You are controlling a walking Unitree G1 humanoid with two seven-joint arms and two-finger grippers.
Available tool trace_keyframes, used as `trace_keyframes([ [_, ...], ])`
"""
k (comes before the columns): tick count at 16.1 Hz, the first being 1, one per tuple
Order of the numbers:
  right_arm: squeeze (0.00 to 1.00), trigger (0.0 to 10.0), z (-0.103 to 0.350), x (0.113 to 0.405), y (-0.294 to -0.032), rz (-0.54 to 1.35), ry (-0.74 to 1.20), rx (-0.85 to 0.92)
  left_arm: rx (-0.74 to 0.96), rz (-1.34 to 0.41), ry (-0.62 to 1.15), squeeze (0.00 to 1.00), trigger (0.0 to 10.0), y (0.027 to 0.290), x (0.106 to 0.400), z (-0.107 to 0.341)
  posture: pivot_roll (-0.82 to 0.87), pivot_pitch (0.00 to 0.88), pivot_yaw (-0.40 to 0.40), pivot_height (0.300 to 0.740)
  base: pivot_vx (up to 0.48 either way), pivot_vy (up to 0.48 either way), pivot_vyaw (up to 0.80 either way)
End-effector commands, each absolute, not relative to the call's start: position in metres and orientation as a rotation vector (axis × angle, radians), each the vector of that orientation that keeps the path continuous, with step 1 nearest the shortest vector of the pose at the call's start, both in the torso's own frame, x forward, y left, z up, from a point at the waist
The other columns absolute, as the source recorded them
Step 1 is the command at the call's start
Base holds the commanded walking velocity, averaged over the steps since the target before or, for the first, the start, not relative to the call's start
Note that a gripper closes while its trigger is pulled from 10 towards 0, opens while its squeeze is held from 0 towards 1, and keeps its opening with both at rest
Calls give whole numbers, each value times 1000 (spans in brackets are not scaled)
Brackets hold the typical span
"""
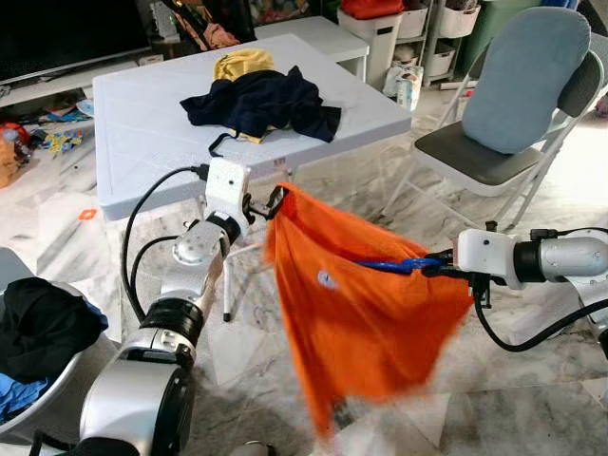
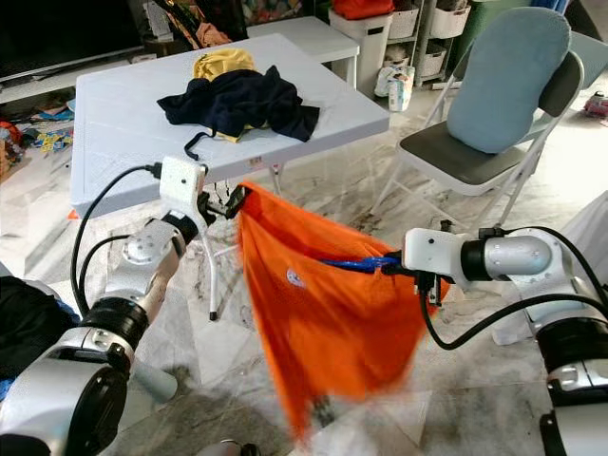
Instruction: Hang hanger
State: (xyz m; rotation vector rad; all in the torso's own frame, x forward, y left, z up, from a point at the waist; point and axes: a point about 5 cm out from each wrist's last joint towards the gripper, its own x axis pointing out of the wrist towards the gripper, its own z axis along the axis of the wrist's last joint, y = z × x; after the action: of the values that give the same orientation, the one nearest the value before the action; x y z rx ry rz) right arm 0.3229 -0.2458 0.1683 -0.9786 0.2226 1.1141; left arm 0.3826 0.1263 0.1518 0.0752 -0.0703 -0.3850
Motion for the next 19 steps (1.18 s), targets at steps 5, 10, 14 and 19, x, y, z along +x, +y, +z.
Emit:
trace_keyframes([
  [5,0,0,221,331,-273,953,123,-908,87,-371,36,0,10000,139,376,127,-134,0,55,740,0,0,0],
  [10,0,0,239,330,-278,938,78,-849,92,-378,65,0,10000,137,376,124,-141,0,65,740,0,0,0],
  [14,0,0,232,310,-289,1100,229,-867,56,-325,82,0,10000,147,379,125,-151,0,68,740,0,0,0],
  [19,0,0,223,302,-292,1137,296,-881,24,-314,80,0,10000,149,381,128,-152,0,68,740,0,0,0],
])
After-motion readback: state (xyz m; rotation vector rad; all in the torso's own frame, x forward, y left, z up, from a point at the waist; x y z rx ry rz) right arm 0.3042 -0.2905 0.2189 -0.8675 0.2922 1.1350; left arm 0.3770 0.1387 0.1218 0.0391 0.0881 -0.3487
